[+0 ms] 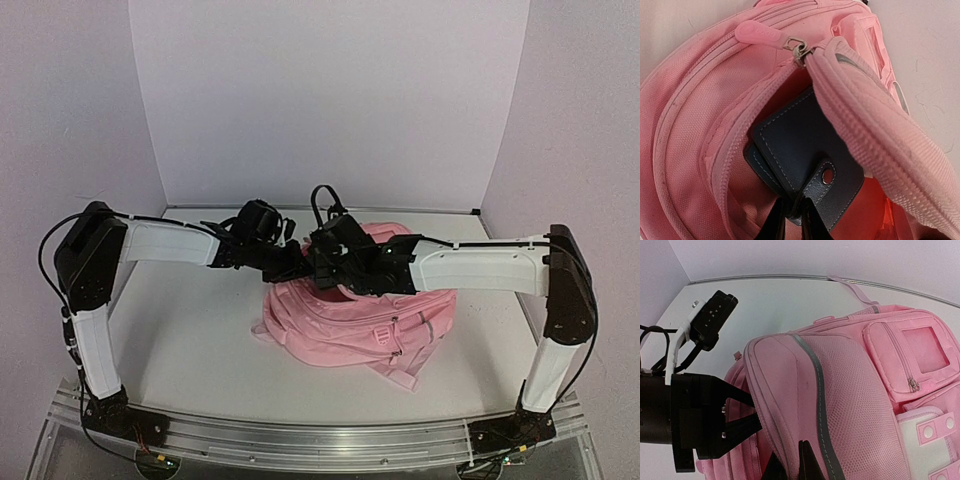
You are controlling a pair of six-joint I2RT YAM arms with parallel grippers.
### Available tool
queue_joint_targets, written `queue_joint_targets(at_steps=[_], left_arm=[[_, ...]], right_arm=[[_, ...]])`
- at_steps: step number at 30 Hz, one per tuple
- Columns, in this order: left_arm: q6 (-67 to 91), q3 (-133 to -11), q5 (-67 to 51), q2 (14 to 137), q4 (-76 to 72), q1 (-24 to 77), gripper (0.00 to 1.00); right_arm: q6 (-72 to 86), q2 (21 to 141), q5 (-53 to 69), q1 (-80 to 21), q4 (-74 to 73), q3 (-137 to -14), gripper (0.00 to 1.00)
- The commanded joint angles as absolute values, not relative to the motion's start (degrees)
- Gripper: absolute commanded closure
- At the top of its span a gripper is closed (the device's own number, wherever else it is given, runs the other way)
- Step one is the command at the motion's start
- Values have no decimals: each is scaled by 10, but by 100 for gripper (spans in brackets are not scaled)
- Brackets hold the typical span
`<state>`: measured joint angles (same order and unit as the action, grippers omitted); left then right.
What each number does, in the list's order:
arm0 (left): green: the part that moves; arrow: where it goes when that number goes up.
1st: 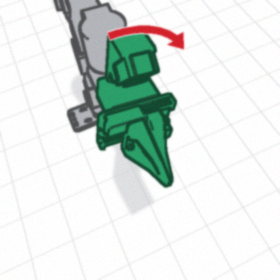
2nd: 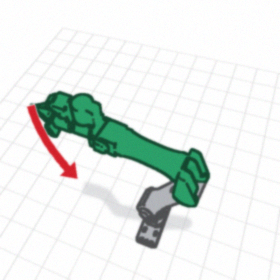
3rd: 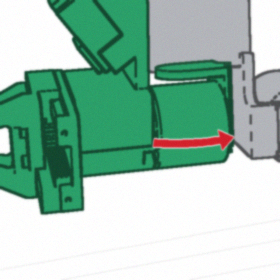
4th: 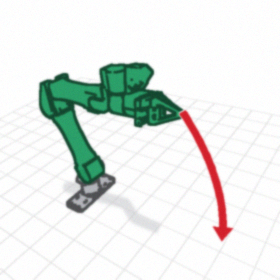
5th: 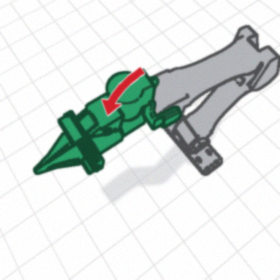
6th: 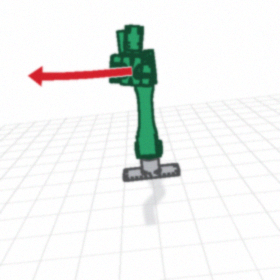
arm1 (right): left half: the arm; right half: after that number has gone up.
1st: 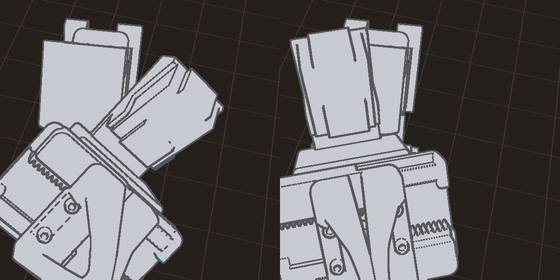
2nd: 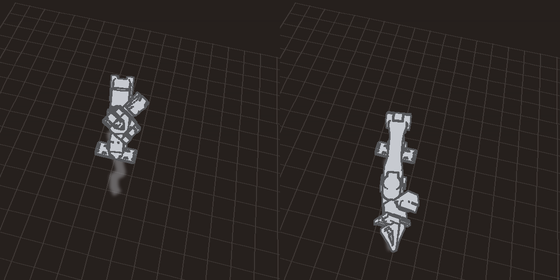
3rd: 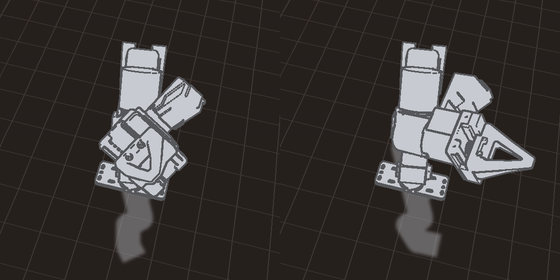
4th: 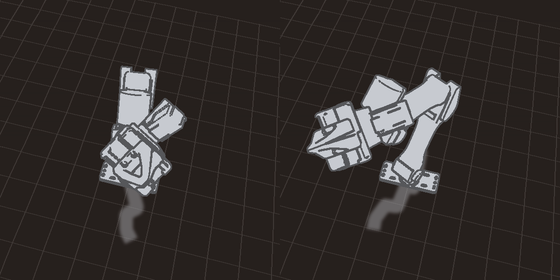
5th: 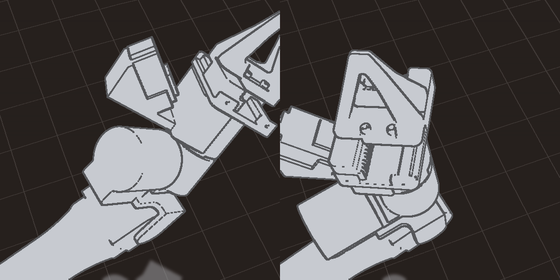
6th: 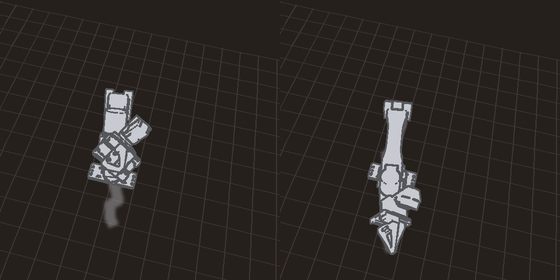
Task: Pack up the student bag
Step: Place the personal item in the student bag.
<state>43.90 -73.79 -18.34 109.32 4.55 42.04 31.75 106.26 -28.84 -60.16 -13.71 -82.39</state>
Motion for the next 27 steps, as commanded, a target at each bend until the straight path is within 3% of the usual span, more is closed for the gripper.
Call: queue_joint_targets(at_steps=[1, 12, 13, 15, 17, 20, 27], left_arm=[[421, -715, -168, 1024, 23, 428, 81], [417, -600, -88, 851, 109, 393, 49], [419, -590, -88, 839, 110, 386, 45], [420, -576, -86, 818, 113, 373, 39], [418, -571, -90, 806, 118, 360, 37], [413, -570, -113, 802, 120, 338, 37], [351, -627, -175, 856, 122, 325, 25]], right_arm=[[324, 1026, -270, -616, -82, -830, 100], [255, 1069, -182, -652, -83, -840, 99], [249, 1076, -176, -658, -84, -846, 95], [246, 1087, -166, -667, -88, -855, 78], [253, 1090, -160, -672, -101, -866, 68], [255, 1079, -143, -682, -107, -871, 42], [302, 1008, -140, -685, -118, -820, 25]])
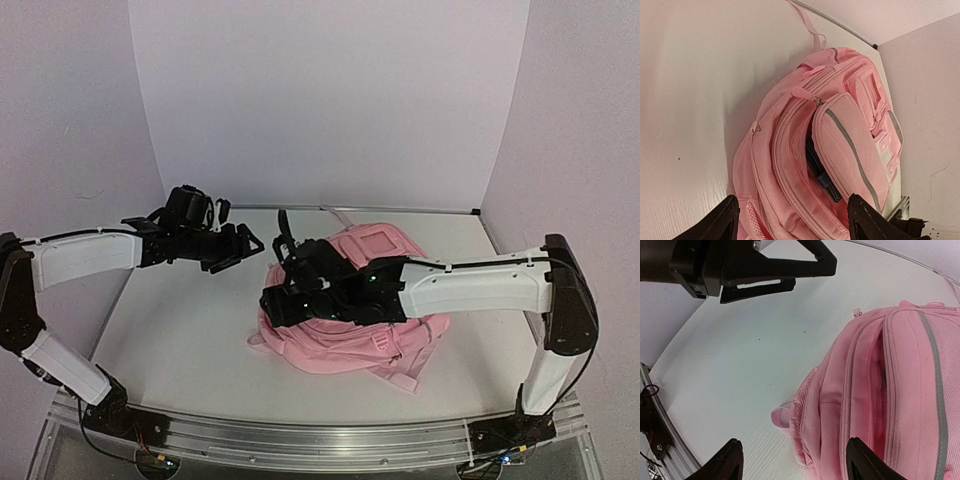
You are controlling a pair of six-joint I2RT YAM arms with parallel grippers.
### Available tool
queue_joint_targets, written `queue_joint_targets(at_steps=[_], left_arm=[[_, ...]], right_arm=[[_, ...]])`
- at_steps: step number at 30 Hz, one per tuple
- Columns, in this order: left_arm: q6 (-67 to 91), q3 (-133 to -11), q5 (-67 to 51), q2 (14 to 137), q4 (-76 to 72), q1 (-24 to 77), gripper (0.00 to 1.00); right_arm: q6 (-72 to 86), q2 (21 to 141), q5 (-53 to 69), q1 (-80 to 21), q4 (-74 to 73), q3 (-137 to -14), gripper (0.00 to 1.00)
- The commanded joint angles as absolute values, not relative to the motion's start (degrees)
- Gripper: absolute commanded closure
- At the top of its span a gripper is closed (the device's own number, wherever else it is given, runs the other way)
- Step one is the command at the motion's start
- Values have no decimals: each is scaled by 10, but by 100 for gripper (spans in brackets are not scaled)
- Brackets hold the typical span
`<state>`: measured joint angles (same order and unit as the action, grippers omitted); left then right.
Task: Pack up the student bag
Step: Place the personal item in the student bag, then adjust the student bag at the center of the board.
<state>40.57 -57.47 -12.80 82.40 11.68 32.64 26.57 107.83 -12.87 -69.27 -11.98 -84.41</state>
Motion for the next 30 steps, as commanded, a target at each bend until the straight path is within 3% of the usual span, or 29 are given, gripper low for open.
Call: queue_joint_targets(at_steps=[1, 4, 11, 19, 25, 30], left_arm=[[328, -643, -197, 872, 123, 325, 22], [268, -693, -269, 927, 136, 325, 19], [192, -790, -271, 1013, 200, 326, 16], [175, -816, -323, 1059, 175, 342, 13], [165, -840, -318, 1099, 187, 347, 25], [156, -844, -294, 1122, 191, 351, 54]], right_arm=[[312, 995, -158, -684, -125, -810, 21], [350, 958, -195, -670, -148, -779, 10], [446, 864, -166, -552, -162, -650, 6], [512, 714, -143, -435, -165, -498, 2], [540, 654, -108, -375, -163, -418, 2], [545, 664, -82, -372, -125, -389, 18]])
